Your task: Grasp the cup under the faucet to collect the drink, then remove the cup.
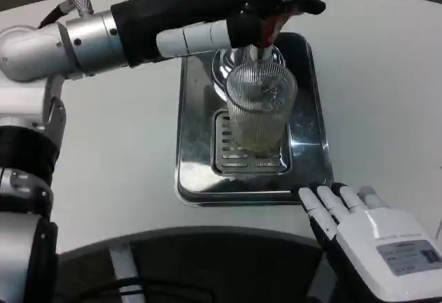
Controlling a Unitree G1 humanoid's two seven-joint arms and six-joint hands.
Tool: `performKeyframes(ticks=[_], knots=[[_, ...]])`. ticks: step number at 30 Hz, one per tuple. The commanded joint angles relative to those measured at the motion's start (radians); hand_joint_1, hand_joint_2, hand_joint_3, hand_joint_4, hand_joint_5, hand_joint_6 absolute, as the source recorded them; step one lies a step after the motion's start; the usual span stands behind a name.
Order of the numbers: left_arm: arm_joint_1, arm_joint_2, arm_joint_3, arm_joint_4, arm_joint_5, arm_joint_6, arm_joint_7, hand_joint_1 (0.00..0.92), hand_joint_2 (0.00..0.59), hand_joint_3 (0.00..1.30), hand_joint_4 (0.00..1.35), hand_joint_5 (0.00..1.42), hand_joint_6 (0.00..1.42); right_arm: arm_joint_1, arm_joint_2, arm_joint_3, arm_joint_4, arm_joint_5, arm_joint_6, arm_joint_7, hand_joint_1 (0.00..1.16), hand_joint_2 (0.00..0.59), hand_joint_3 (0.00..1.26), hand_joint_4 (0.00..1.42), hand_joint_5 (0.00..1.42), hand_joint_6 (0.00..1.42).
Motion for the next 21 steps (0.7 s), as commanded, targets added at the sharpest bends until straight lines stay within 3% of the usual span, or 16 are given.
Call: performKeyframes(ticks=[1,10,14,21], knots=[[0.004,0.007,-0.035,0.023,0.048,-0.038,-0.038,0.0,0.087,0.01,0.0,0.06,0.01,-0.002,0.006,-0.001,0.009,0.002,0.008,-0.006,0.9,0.299,0.0,0.0,0.0,0.0],[0.006,0.025,-0.056,0.034,0.059,-0.085,-0.03,0.0,0.084,0.01,0.0,0.06,0.0,-0.047,0.005,-0.04,0.027,0.024,0.037,-0.021,0.9,0.293,0.0,0.0,0.0,0.0],[0.011,0.036,-0.064,0.032,0.06,-0.103,-0.029,0.0,0.084,0.01,0.0,0.06,0.0,-0.09,0.007,-0.083,0.051,0.07,0.068,-0.049,0.88,0.277,0.0,0.0,0.0,0.0],[0.018,0.051,-0.077,0.028,0.062,-0.126,-0.026,0.0,0.084,0.01,0.0,0.06,0.0,-0.133,0.011,-0.115,0.089,0.138,0.111,-0.106,0.83,0.255,0.0,0.0,0.0,0.0]])
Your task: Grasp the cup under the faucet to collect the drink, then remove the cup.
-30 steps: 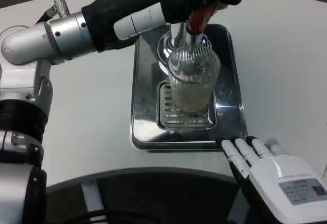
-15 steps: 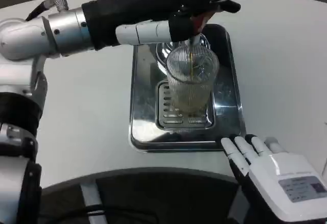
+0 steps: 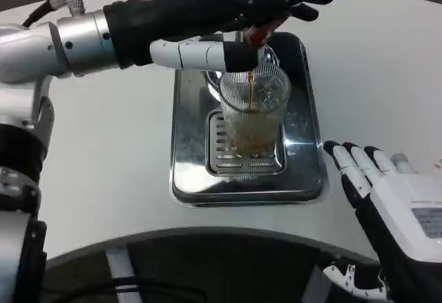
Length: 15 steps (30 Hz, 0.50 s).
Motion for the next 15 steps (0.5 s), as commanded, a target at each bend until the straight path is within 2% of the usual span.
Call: performKeyframes(ticks=[1,10,15], knots=[[0.023,0.011,-0.03,0.007,0.052,-0.007,-0.026,0.0,0.084,0.01,0.0,0.06,0.0,-0.016,0.012,-0.018,0.03,0.046,0.033,-0.045,0.83,0.254,0.0,0.0,0.0,0.0],[0.029,0.019,-0.03,0.0,0.052,-0.012,-0.024,0.0,0.084,0.01,0.0,0.06,0.0,-0.058,0.028,-0.026,0.106,0.15,0.079,-0.125,0.79,0.255,0.0,0.0,0.0,0.0],[0.038,0.024,-0.037,-0.006,0.06,-0.029,-0.019,0.0,0.084,0.01,0.0,0.06,0.0,-0.104,0.047,-0.039,0.18,0.267,0.111,-0.191,0.77,0.243,0.0,0.0,0.0,0.0]])
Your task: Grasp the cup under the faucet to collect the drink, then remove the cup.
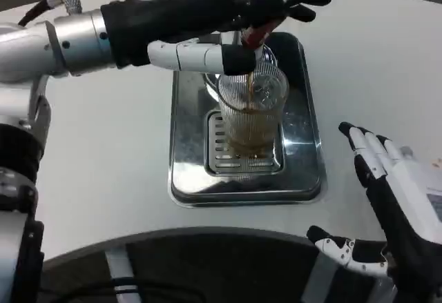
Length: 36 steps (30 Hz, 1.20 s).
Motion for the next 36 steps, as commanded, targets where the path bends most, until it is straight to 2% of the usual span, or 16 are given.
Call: performKeyframes(ticks=[1,9,14,20,36], knots=[[0.039,0.015,-0.031,-0.002,0.058,-0.014,-0.019,0.0,0.084,0.01,0.0,0.06,0.0,-0.034,0.019,-0.013,0.068,0.099,0.029,-0.075,0.77,0.242,0.0,0.0,0.0,0.0],[0.044,0.021,-0.03,-0.006,0.061,-0.012,-0.016,0.0,0.083,0.01,0.0,0.05,0.0,-0.139,0.008,-0.018,0.22,0.228,0.036,-0.203,0.73,0.244,0.0,0.0,0.0,0.0],[0.048,0.024,-0.031,-0.008,0.064,-0.013,-0.015,0.0,0.083,0.01,0.0,0.05,0.0,-0.201,-0.007,-0.016,0.298,0.287,0.039,-0.258,0.72,0.241,0.0,0.0,0.0,0.0],[0.052,0.026,-0.035,-0.007,0.07,-0.022,-0.012,0.0,0.083,0.01,0.0,0.05,0.0,-0.262,-0.029,-0.007,0.37,0.344,0.042,-0.291,0.72,0.233,0.0,0.0,0.0,0.0],[0.055,0.037,-0.055,-0.002,0.078,-0.035,0.005,0.0,0.083,0.01,0.0,0.05,0.0,-0.41,-0.043,0.029,0.532,0.464,0.04,-0.376,0.71,0.217,0.0,0.0,0.0,0.0]])
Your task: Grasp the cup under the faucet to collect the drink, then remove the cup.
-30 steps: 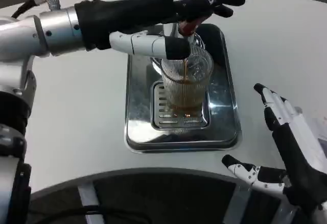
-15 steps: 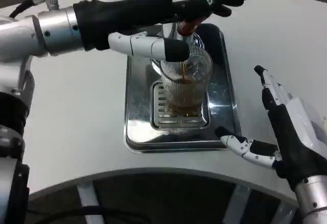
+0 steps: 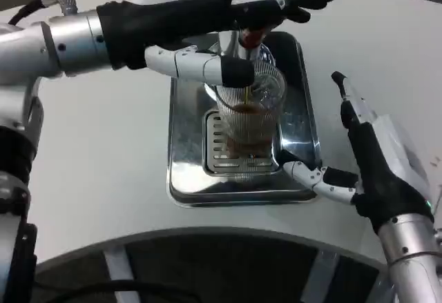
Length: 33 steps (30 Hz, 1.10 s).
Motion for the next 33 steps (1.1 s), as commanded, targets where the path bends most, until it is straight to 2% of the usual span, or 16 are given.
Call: performKeyframes(ticks=[1,14,25,33], knots=[[0.045,0.012,-0.028,0.018,0.053,0.007,-0.023,0.0,0.083,0.01,0.0,0.05,0.0,-0.045,-0.003,0.014,0.051,0.037,0.0,-0.018,0.71,0.216,0.0,0.0,0.0,0.0],[0.045,0.011,-0.031,0.027,0.057,0.008,-0.009,0.0,0.083,0.01,0.0,0.05,0.0,-0.159,-0.036,0.042,0.157,0.122,-0.02,-0.013,0.7,0.207,0.0,0.0,0.0,0.0],[0.042,0.011,-0.033,0.038,0.061,0.008,0.006,0.0,0.088,0.01,0.0,0.05,0.0,-0.198,-0.058,0.072,0.206,0.171,-0.038,-0.008,0.69,0.209,0.0,0.0,0.0,0.0],[0.042,0.012,-0.034,0.044,0.062,0.01,0.01,0.0,0.09,0.01,0.0,0.05,0.0,-0.218,-0.057,0.089,0.237,0.192,-0.055,-0.01,0.68,0.209,0.0,0.0,0.0,0.0]])
